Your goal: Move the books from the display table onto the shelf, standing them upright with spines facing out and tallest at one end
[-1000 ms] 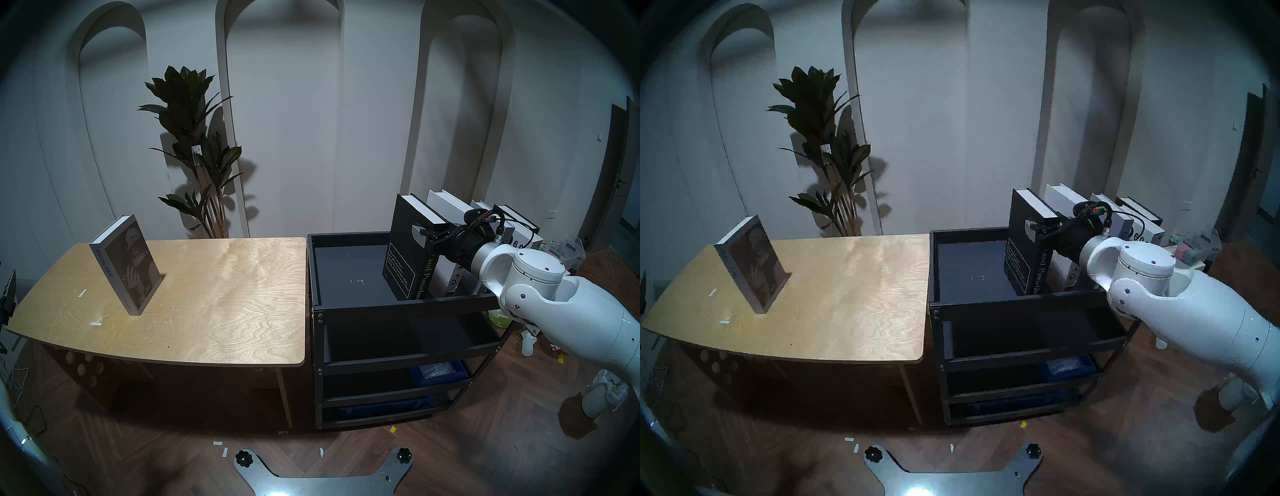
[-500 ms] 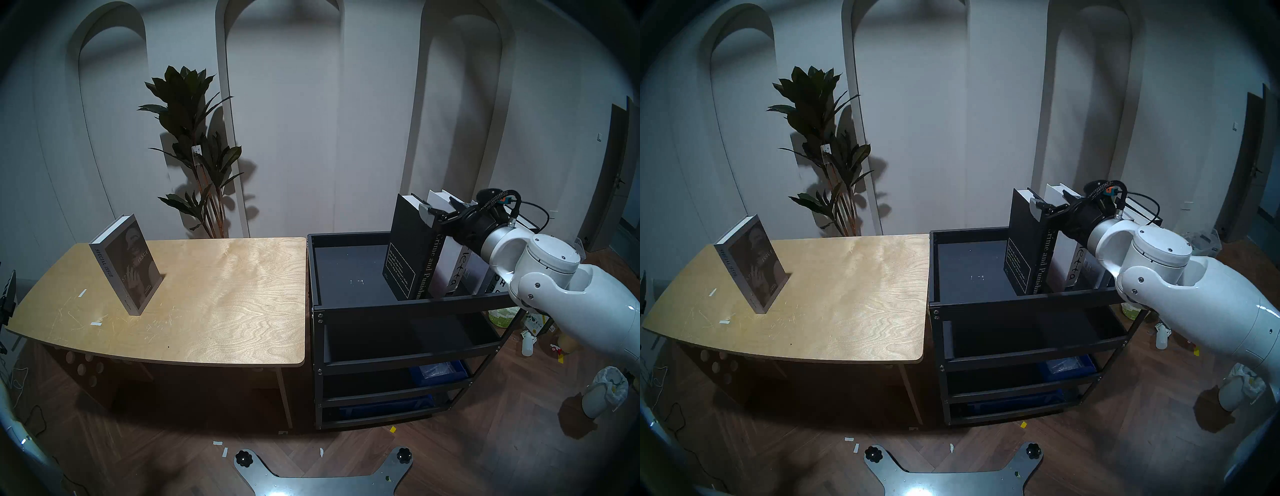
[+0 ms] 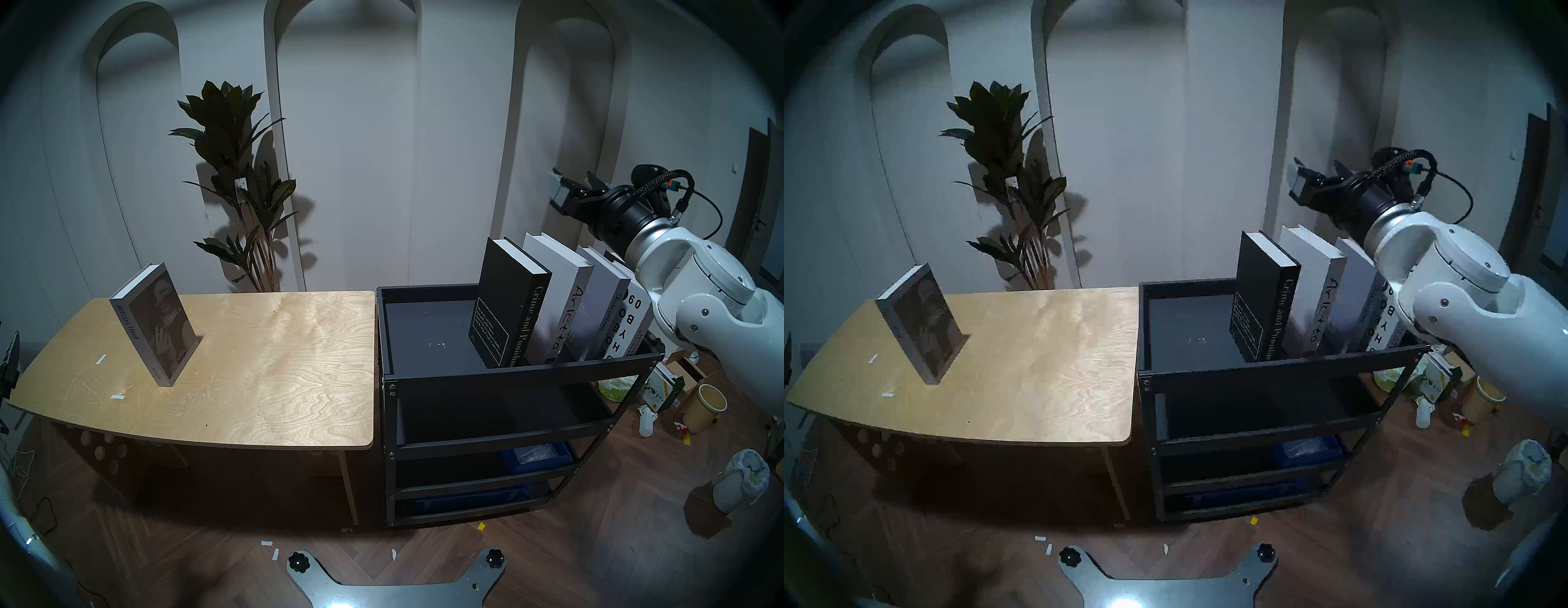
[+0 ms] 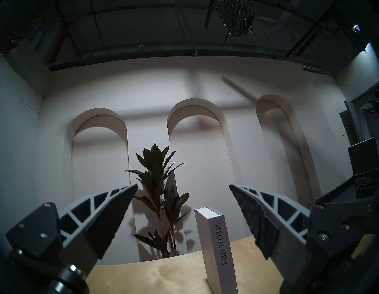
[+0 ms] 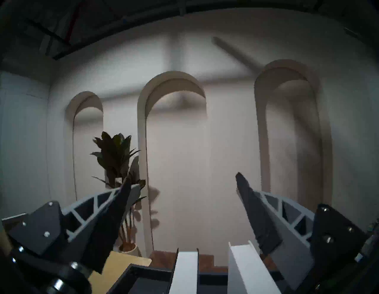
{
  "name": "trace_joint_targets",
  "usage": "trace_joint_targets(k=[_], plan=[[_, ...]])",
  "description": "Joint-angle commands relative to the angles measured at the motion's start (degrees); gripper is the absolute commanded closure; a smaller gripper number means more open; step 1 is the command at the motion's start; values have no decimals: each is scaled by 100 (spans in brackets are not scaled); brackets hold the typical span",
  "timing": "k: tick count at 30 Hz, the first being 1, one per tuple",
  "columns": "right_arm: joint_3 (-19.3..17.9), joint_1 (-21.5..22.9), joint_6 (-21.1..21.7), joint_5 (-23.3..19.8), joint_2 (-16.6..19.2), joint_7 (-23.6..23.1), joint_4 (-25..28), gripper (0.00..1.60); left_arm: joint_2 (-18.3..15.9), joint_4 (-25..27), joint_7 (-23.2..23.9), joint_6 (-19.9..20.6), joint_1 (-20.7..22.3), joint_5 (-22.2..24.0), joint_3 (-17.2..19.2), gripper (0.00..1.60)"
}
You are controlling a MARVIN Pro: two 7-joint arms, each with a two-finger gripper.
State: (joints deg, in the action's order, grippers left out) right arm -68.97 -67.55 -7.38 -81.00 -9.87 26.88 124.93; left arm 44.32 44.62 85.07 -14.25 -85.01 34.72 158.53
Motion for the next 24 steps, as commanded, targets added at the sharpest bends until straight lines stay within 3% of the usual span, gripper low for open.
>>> trace_joint_targets(k=[1,14,24], plan=[[-207,-371,-256,-157,219,148,217,0,-30,174,-7,14,74,49,-43,0],[-109,-743,-1020,-113,324,279,1075,0,108,508,-7,34,122,121,-213,0],[502,-1366,-1090,72,368,396,1507,0,254,713,-7,41,127,219,-248,0]])
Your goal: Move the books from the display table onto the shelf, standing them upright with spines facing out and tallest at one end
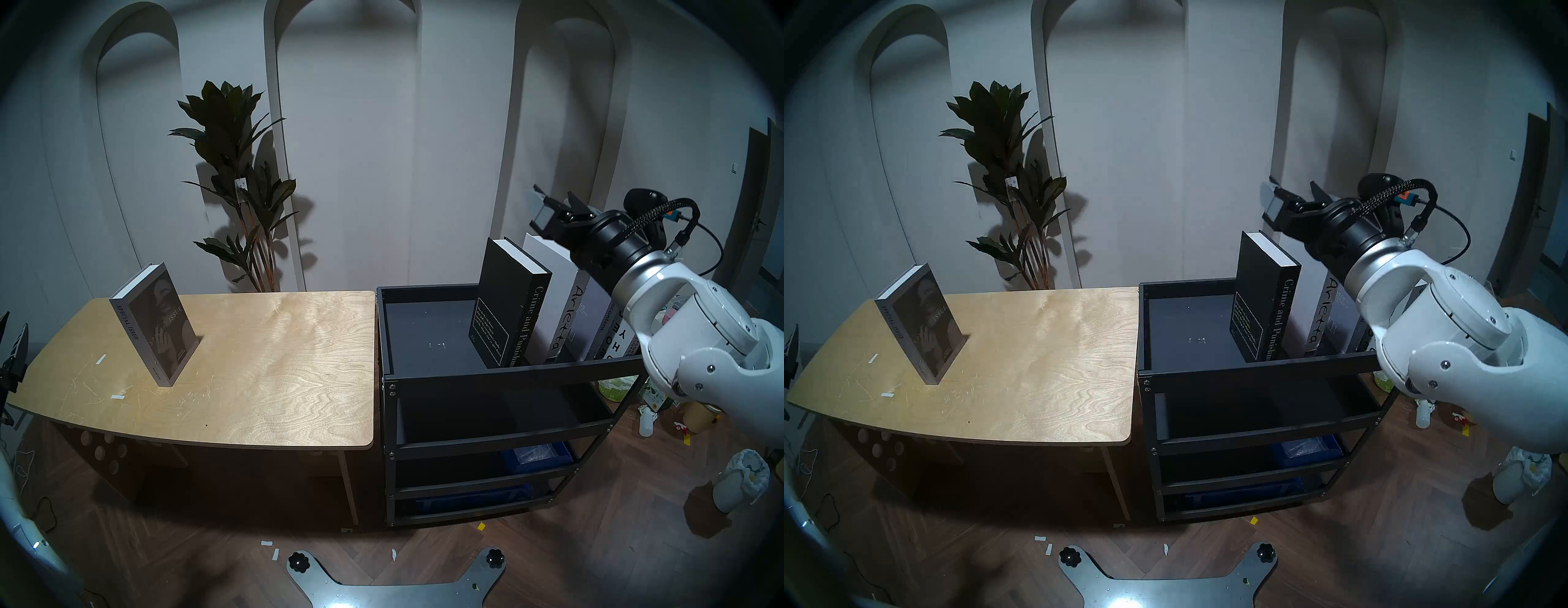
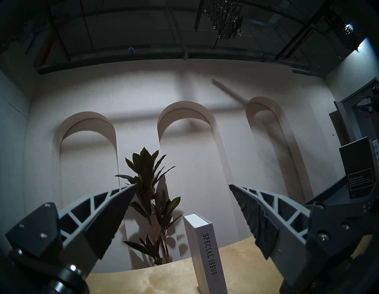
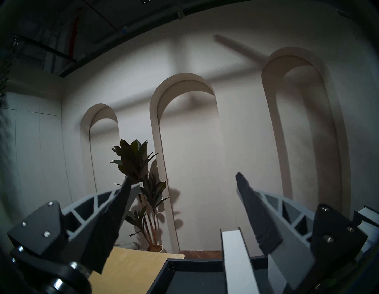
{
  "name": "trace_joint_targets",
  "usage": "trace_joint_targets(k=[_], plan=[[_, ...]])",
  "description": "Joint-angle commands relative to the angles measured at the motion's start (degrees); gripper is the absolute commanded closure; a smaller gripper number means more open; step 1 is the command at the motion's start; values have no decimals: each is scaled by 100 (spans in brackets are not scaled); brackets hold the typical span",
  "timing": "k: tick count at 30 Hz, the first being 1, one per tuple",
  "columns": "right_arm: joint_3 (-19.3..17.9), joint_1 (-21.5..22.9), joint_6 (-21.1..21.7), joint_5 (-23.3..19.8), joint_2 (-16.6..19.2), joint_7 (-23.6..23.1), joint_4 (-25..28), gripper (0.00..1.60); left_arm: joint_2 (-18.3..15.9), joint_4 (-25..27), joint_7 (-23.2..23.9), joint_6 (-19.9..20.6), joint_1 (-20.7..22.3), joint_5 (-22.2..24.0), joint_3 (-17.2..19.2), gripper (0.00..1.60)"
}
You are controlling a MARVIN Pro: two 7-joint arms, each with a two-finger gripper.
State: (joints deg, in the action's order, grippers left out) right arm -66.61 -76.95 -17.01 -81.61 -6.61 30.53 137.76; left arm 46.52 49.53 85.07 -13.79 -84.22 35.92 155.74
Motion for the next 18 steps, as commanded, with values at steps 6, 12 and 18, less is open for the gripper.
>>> trace_joint_targets(k=[6,12,18], plan=[[743,-779,-163,260,60,138,224,0,92,443,-7,-13,84,186,37,0],[1110,-1043,-233,381,72,266,179,0,191,648,-7,-8,82,266,55,0],[1429,-1260,-359,558,81,448,-79,0,351,895,-7,1,75,366,74,0]])
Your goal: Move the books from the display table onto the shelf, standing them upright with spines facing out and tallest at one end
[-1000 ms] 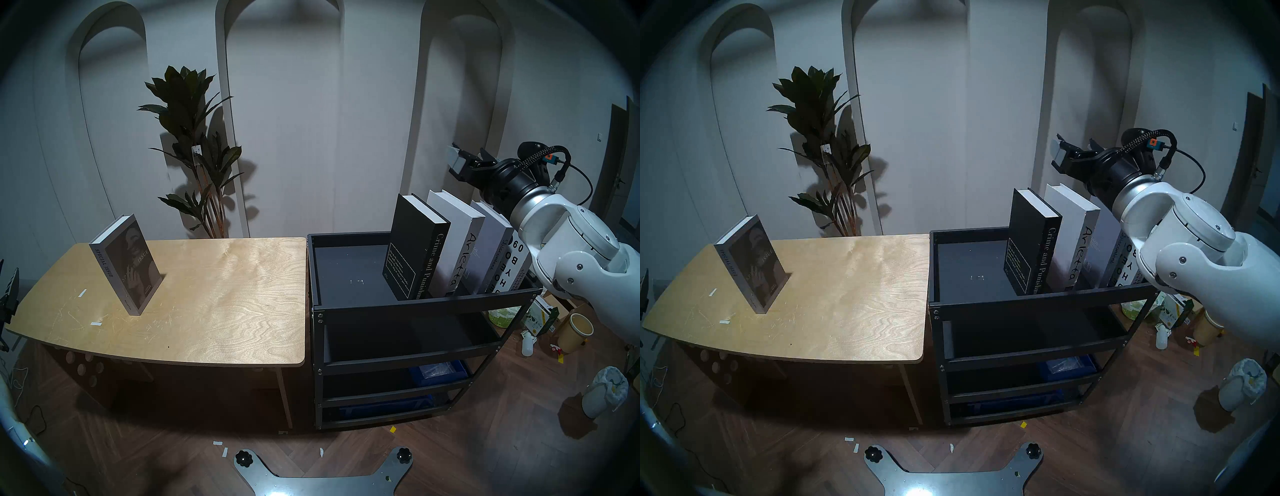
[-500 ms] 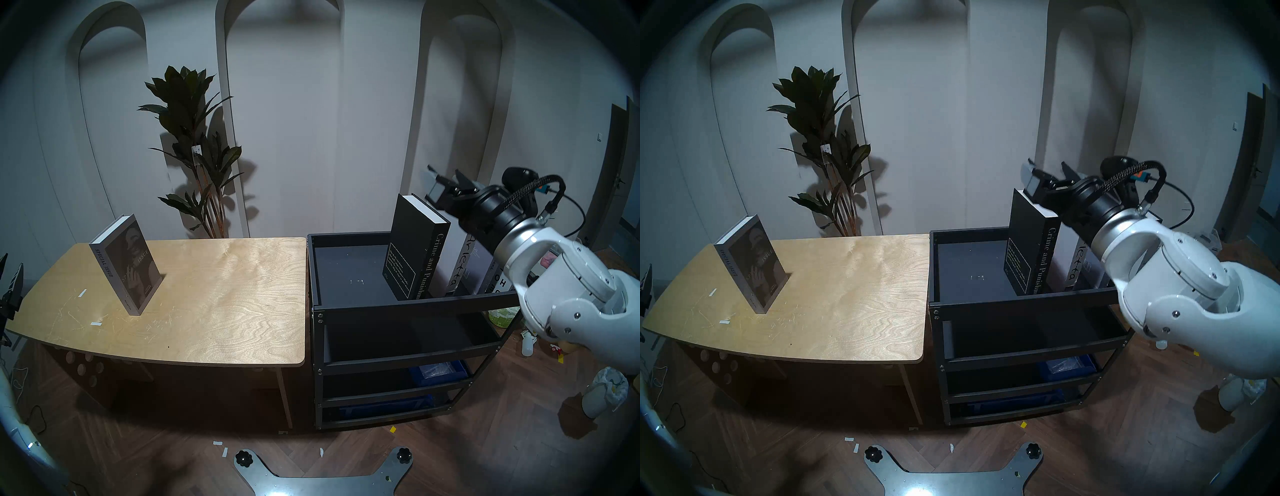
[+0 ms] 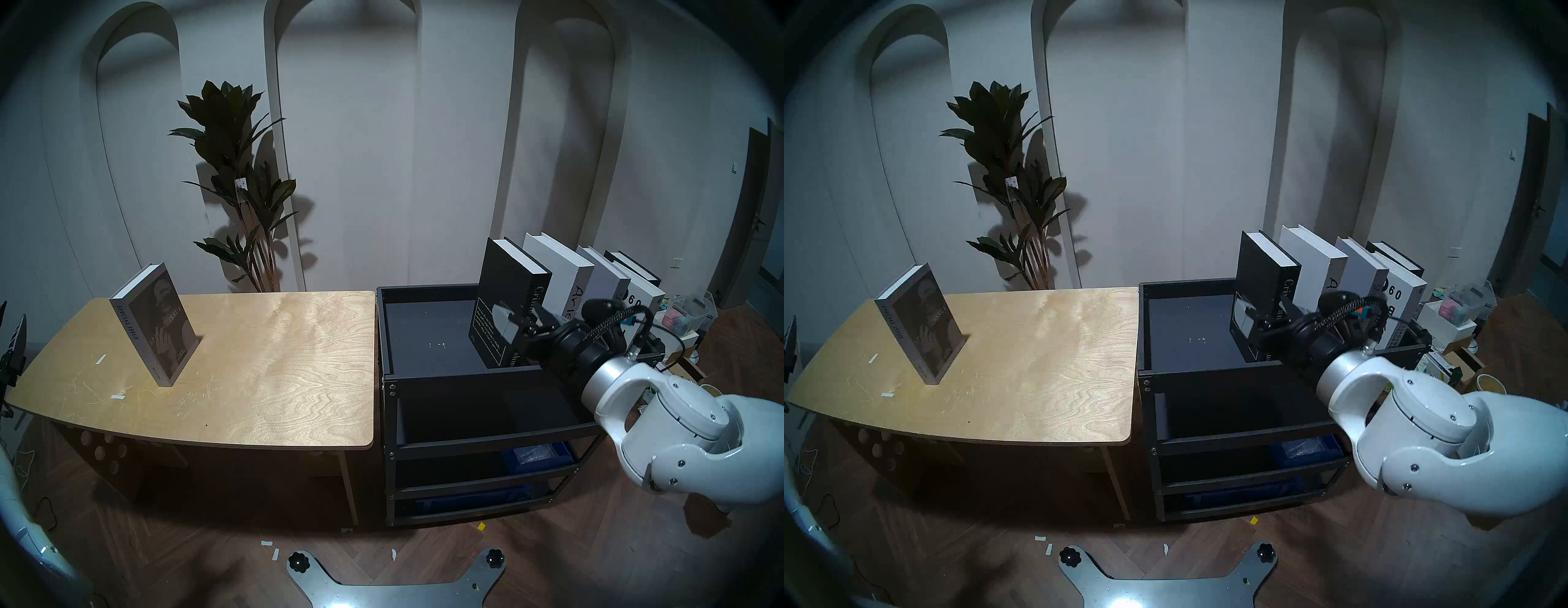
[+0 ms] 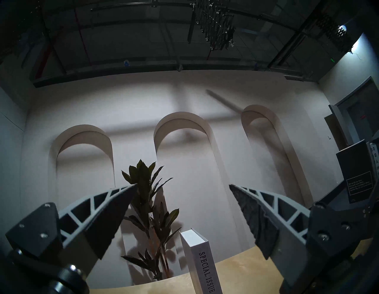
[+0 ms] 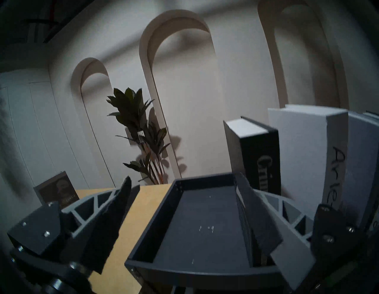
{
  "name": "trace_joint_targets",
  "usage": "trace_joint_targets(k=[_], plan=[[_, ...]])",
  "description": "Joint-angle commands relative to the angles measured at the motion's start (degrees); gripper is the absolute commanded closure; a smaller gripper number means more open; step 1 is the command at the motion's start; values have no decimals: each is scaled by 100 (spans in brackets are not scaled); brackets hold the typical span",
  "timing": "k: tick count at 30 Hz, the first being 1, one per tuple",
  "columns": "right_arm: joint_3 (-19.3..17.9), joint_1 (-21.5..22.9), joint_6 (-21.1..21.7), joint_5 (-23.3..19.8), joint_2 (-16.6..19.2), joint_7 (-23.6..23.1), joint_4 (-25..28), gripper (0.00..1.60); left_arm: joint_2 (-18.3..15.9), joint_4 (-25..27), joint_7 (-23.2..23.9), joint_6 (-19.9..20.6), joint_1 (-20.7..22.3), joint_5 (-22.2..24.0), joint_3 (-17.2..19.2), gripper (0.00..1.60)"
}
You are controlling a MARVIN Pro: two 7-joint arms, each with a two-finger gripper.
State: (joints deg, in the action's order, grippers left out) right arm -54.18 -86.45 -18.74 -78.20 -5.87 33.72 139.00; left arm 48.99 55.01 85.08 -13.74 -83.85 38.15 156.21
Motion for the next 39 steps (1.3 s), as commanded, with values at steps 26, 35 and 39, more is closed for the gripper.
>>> trace_joint_targets(k=[26,35,39], plan=[[1000,-896,-1521,2128,14,170,-1650,0,1093,1833,-8,27,-103,550,155,0],[1359,-1208,-2424,3059,14,-8,-1950,0,1464,2466,-8,117,-261,659,312,0],[1414,-1264,-2685,3444,14,-36,-2126,0,1630,2691,-11,185,-332,662,344,0]])
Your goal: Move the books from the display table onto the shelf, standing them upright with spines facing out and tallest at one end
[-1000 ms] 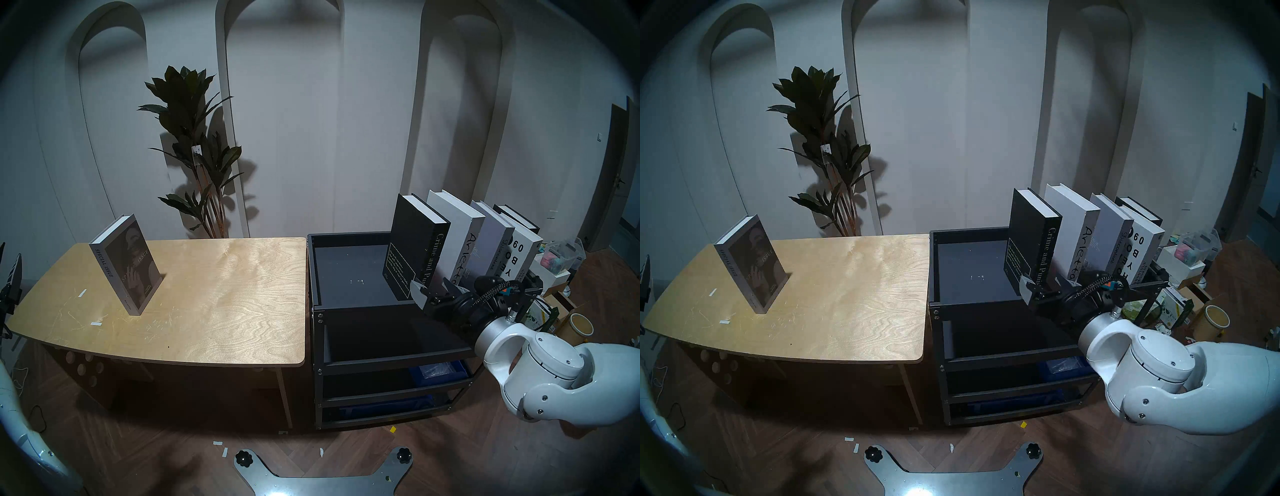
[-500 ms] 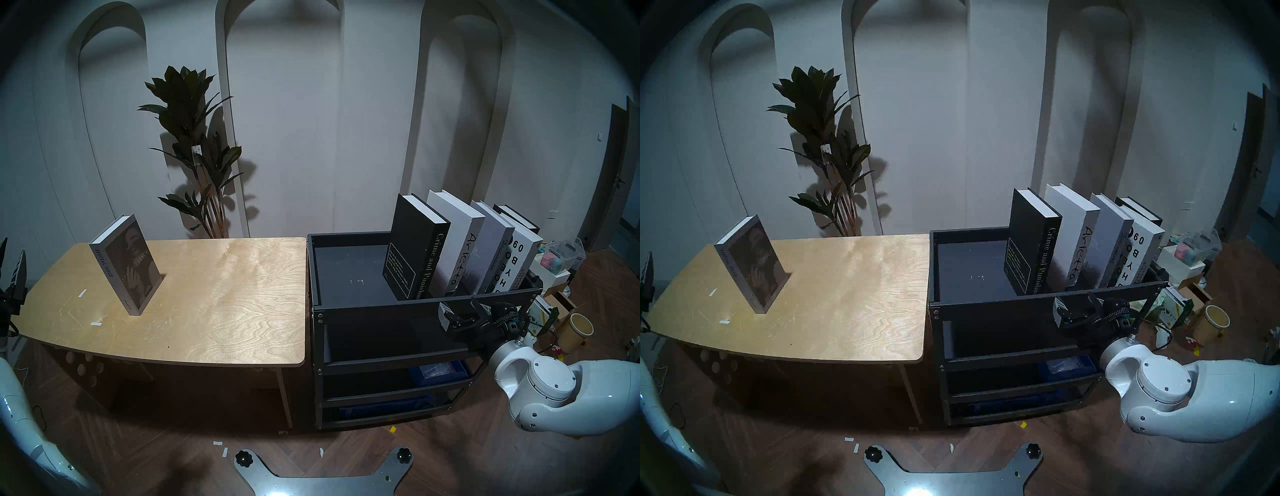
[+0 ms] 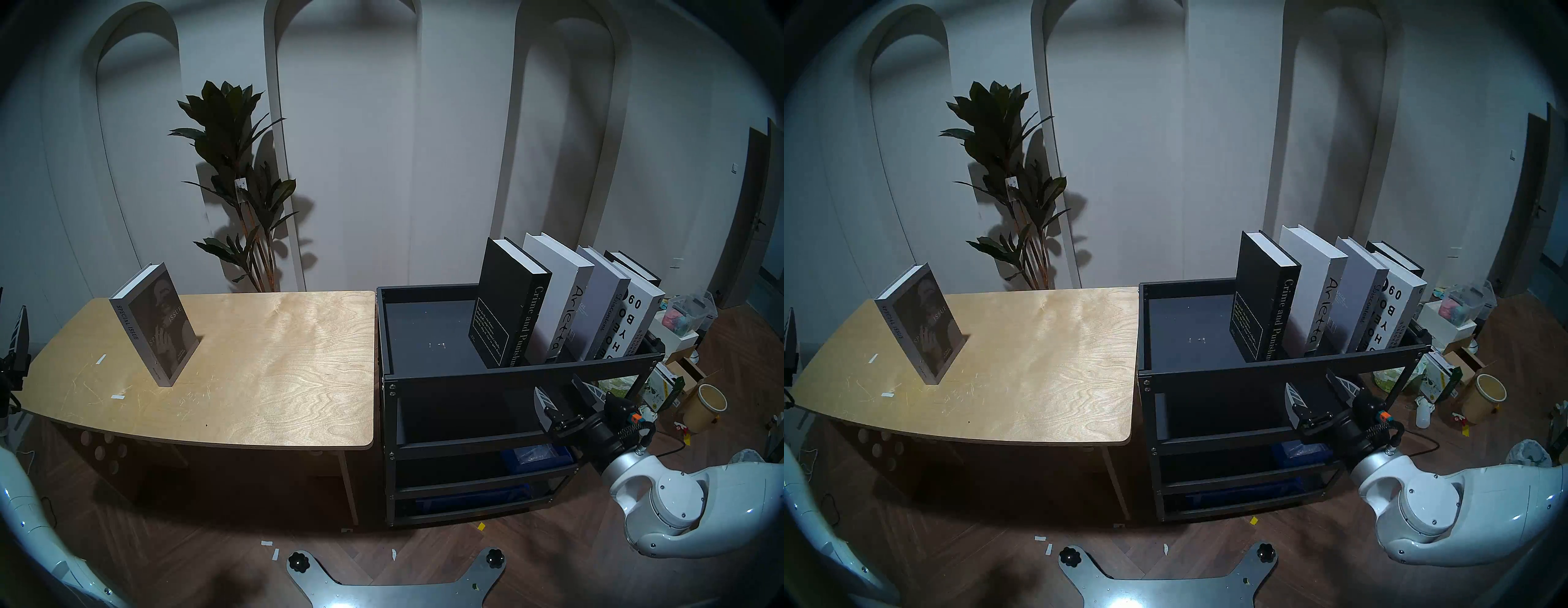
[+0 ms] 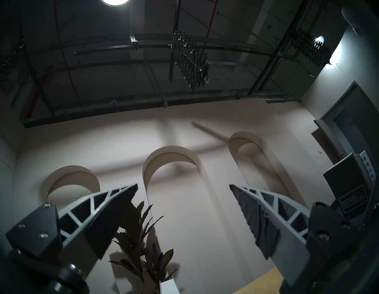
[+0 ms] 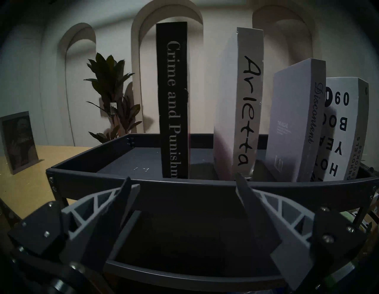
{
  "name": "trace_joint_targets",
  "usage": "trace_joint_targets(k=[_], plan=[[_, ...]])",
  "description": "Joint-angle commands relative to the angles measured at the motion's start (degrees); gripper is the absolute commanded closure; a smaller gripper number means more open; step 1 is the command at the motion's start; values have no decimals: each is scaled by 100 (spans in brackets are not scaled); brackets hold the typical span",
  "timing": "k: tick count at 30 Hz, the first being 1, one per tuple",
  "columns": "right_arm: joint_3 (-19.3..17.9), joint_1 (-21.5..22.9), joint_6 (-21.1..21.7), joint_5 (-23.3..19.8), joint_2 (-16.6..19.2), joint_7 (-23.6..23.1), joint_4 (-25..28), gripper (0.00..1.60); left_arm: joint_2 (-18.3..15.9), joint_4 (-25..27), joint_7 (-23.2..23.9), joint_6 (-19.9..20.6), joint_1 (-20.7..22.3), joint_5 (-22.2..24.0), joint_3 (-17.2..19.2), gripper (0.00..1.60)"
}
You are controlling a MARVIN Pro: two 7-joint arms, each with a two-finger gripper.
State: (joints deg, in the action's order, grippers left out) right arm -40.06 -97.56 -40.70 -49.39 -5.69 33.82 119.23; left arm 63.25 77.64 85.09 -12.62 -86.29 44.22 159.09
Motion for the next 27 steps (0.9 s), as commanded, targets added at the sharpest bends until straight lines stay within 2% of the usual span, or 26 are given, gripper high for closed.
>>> trace_joint_targets(k=[1,6,7,11,13,15,18,27], plan=[[24,-176,-720,682,-4,-52,-204,0,255,497,-27,99,-112,51,60,0],[65,-252,-973,1016,-4,-34,-309,0,425,738,-112,222,-187,17,51,0],[87,-306,-1219,1187,-4,-5,-388,0,513,858,-189,329,-239,-30,18,0],[68,-377,-1408,1467,-4,97,-466,0,547,932,-294,400,-412,-302,-90,0],[59,-400,-1430,1543,-4,138,-482,0,564,952,-316,375,-432,-361,-104,0],[30,-468,-1430,1783,-4,305,-516,0,549,977,-361,323,-537,-659,-172,0],[3,-520,-1430,1960,-4,452,-525,0,499,920,-364,260,-572,-861,-206,0],[-60,-647,-1430,2418,-7,889,-517,0,334,780,-512,176,-519,-1263,-237,0]])
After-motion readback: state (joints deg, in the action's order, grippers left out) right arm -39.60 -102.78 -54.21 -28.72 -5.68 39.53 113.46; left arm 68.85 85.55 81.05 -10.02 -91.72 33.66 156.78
